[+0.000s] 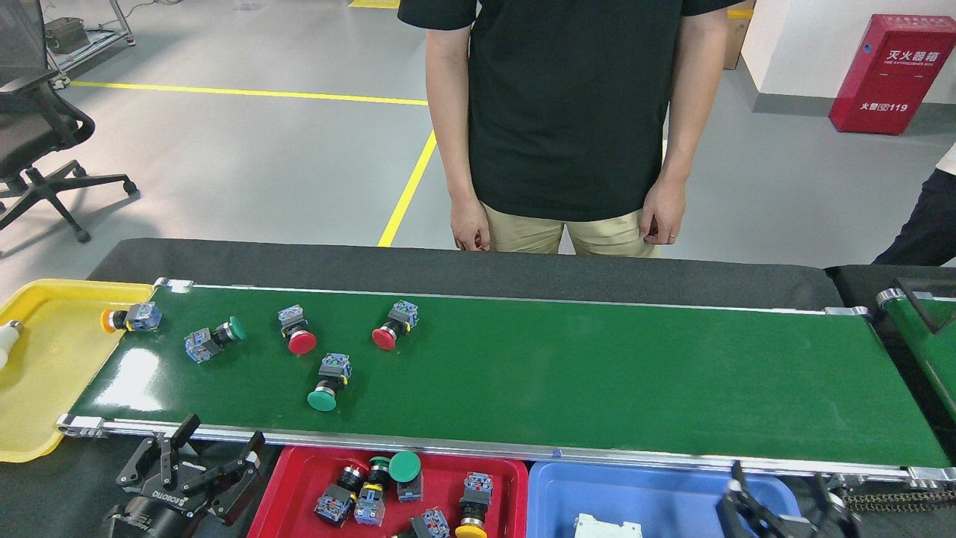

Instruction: Pick switch part from conveyor to tray

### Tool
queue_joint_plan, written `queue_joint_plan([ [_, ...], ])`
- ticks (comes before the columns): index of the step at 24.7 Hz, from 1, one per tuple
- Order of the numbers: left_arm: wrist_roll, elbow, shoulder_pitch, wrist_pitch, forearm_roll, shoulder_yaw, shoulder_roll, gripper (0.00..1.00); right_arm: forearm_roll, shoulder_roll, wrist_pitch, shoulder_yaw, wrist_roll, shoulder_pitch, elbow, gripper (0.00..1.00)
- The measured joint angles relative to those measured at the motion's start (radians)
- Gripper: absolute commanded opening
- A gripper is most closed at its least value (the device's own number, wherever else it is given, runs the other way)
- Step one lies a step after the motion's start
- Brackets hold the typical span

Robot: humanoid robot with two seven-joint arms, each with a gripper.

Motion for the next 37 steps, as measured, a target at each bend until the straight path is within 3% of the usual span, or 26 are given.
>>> queue_joint_plan([
  [5,-0.036,-0.007,-0.02,-0.002,-0.003,-0.004,-0.04,1.0,-0.014,0.0,0.002,-0.054,-0.007,0.0,-0.015,0.99],
  [14,-0.064,0.033,-0.064,0.022,-0.009,-0.005,-0.046,1.0,-0.014,-0.015,-0.008,-0.058,-0.009,0.0,-0.023,0.99],
  [19,-0.084,0.162,-0.18,0.044,-0.01,-0.016,-0.045,1.0,-0.014,-0.015,-0.019,-0.057,-0.006,0.0,-0.022,0.99],
  [26,-0.087,0.273,-0.196,0.095,-0.01,-0.013,-0.03,0.99,-0.014,-0.018,-0.033,-0.051,0.031,-0.083,-0.02,0.99],
  [28,-0.089,0.301,-0.204,0.142,-0.01,-0.013,-0.01,0.89,-0.014,-0.018,-0.058,-0.051,0.057,-0.114,-0.019,0.99],
  [32,-0.078,0.327,-0.208,0.183,-0.007,-0.013,0.011,0.33,-0.014,-0.018,-0.103,-0.051,0.08,-0.122,-0.017,0.99],
  [33,-0.076,0.329,-0.208,0.184,-0.004,-0.013,0.011,0.25,-0.014,-0.018,-0.107,-0.051,0.081,-0.122,-0.017,0.99],
  [37,-0.053,0.317,-0.185,0.196,0.003,-0.009,0.012,0.12,-0.014,-0.018,-0.114,-0.051,0.085,-0.122,-0.018,0.99],
])
